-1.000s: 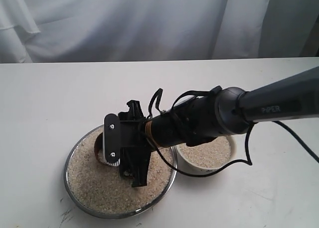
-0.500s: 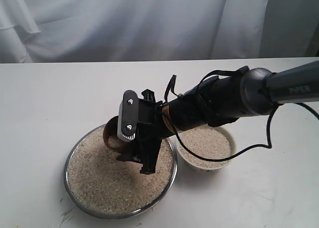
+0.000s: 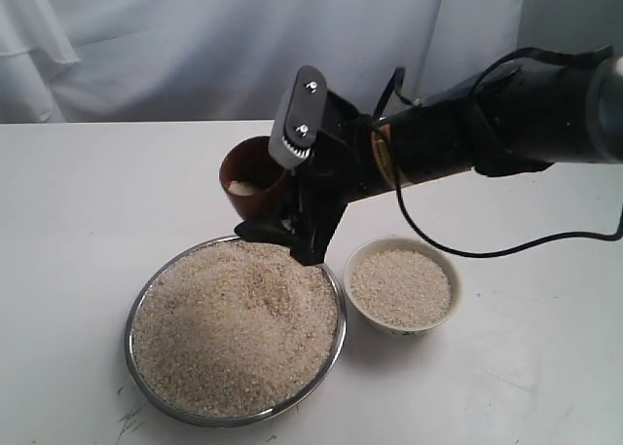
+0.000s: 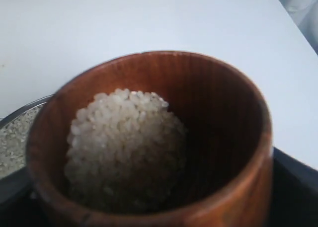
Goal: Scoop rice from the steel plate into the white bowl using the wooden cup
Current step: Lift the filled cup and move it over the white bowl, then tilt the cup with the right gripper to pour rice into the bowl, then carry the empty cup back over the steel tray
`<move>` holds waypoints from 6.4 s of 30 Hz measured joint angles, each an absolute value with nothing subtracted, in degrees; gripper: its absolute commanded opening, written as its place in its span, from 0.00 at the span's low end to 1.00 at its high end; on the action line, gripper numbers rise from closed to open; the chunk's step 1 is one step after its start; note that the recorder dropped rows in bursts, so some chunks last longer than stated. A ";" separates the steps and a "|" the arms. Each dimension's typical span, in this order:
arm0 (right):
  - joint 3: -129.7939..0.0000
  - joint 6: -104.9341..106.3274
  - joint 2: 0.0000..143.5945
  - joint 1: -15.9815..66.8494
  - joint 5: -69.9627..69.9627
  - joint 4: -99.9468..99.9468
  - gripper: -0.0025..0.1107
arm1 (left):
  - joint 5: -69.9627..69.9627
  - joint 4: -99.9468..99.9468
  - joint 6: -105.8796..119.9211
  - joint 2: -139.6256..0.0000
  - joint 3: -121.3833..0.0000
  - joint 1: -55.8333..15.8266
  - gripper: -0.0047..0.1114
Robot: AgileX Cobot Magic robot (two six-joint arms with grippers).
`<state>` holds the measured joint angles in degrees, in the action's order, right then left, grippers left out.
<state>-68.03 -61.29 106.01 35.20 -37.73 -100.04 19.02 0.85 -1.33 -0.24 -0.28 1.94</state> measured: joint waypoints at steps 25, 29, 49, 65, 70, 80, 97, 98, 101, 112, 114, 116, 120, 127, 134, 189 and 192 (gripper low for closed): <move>-59.45 -43.45 92.75 17.77 -28.59 -100.50 0.02 | 19.02 0.85 -1.33 -0.24 -0.28 1.94 0.04; -57.72 -39.55 92.71 17.77 -26.81 -100.50 0.02 | 19.02 0.85 -1.33 -0.24 -0.28 1.94 0.04; -50.13 -7.66 92.71 21.14 -13.48 -100.50 0.02 | 19.02 0.85 -1.33 -0.24 -0.28 1.94 0.04; -50.13 11.18 94.97 28.55 0.90 -100.27 0.02 | 19.02 0.85 -1.33 -0.24 -0.28 1.94 0.04; -50.13 15.41 94.97 29.99 2.64 -100.27 0.02 | 19.02 0.85 -1.33 -0.24 -0.28 1.94 0.04; -47.01 23.82 94.97 30.86 4.51 -100.27 0.02 | 19.02 0.85 -1.33 -0.24 -0.28 1.94 0.04; -46.36 30.55 94.97 33.60 5.19 -100.16 0.02 | 19.02 0.85 -1.33 -0.24 -0.28 1.94 0.04; -46.36 30.97 94.97 33.60 5.17 -100.16 0.02 | 19.02 0.85 -1.33 -0.24 -0.28 1.94 0.04; -46.36 32.21 94.97 33.60 5.30 -100.08 0.02 | 19.02 0.85 -1.33 -0.24 -0.28 1.94 0.04; -46.49 34.52 94.97 33.85 5.53 -100.08 0.02 | 19.02 0.85 -1.33 -0.24 -0.28 1.94 0.04; -47.00 34.52 94.97 33.88 5.53 -100.08 0.02 | 19.02 0.85 -1.33 -0.24 -0.28 1.94 0.04; -47.53 34.52 94.97 33.98 5.53 -100.08 0.02 | 19.02 0.85 -1.33 -0.24 -0.28 1.94 0.04; -48.80 34.52 94.97 33.98 5.53 -100.08 0.02 | 19.02 0.85 -1.33 -0.24 -0.28 1.94 0.04; -49.71 37.39 94.97 33.98 5.63 -100.08 0.02 | 19.02 0.85 -1.33 -0.24 -0.28 1.94 0.04; -49.71 38.81 94.97 33.98 6.20 -100.08 0.02 | 19.02 0.85 -1.33 -0.24 -0.28 1.94 0.04; -53.61 34.70 94.11 33.98 3.04 -100.08 0.02 | 19.02 0.85 -1.33 -0.24 -0.28 1.94 0.04; -53.61 24.87 94.11 33.98 3.04 -100.08 0.02 | 19.02 0.85 -1.33 -0.24 -0.28 1.94 0.04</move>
<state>-53.61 24.87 94.11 33.98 3.04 -100.08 19.02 0.85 -1.33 -0.24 -0.28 1.94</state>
